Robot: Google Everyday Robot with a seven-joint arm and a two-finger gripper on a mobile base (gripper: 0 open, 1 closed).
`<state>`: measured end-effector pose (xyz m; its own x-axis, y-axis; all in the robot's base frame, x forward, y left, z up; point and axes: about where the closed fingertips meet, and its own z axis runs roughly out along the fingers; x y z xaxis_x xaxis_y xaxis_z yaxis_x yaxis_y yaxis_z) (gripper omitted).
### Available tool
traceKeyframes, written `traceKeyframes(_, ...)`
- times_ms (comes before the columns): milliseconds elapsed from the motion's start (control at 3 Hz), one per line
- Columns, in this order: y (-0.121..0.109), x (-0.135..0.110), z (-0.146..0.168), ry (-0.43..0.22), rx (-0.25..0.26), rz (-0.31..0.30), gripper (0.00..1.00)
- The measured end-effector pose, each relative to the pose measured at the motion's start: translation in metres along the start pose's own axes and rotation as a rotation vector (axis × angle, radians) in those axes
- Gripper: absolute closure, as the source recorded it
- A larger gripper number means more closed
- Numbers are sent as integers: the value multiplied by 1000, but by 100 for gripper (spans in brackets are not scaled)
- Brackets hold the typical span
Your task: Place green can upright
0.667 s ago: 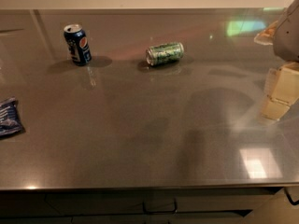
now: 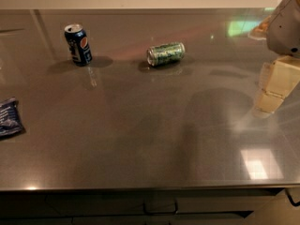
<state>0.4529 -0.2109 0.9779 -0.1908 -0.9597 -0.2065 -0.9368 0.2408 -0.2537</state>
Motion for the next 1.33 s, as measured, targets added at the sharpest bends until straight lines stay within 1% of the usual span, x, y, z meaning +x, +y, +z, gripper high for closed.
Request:
traceKeyframes(333,-18,-10,8,-9,2,-43,0)
traceKeyframes(667,-43,-22,23,-17,1,-94,0)
traceKeyframes(1000,-85,-36,50,-18,-14,-179,0)
traceKeyframes(1333,-125,-53,82,-11,-45,-247,0)
